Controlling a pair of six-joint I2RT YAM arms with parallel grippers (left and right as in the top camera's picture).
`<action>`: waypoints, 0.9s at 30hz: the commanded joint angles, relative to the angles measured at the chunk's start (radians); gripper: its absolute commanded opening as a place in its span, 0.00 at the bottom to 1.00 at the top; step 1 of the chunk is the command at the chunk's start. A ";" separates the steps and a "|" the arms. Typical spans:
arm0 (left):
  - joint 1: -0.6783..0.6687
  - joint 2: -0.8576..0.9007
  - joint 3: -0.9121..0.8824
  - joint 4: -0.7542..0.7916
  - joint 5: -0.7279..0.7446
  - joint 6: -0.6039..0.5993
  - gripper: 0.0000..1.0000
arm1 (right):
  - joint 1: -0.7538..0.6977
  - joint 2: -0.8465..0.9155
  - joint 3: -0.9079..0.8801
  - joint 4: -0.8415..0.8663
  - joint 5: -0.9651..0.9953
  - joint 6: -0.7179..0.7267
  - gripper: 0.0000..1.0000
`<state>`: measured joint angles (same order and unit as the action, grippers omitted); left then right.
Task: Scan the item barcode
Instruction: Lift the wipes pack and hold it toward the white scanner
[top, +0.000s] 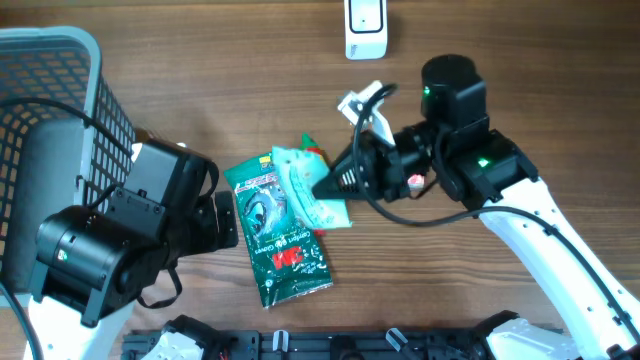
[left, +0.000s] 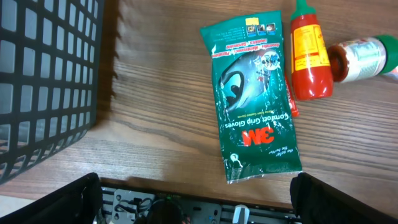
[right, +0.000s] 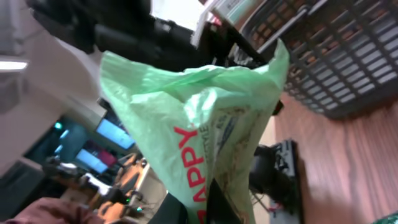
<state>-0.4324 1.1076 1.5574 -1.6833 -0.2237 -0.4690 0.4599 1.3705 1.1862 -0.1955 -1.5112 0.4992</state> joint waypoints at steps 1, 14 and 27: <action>0.005 -0.002 0.007 -0.001 -0.013 -0.010 1.00 | -0.003 -0.013 0.016 0.199 0.039 0.621 0.04; 0.005 -0.002 0.007 -0.001 -0.013 -0.010 1.00 | -0.042 -0.013 -0.017 0.550 0.210 1.175 0.05; 0.005 -0.002 0.007 0.000 -0.013 -0.010 1.00 | -0.179 -0.008 -0.216 0.562 -0.002 1.035 0.04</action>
<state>-0.4324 1.1076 1.5574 -1.6836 -0.2241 -0.4690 0.3386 1.3689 1.0061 0.3450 -1.4010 1.5768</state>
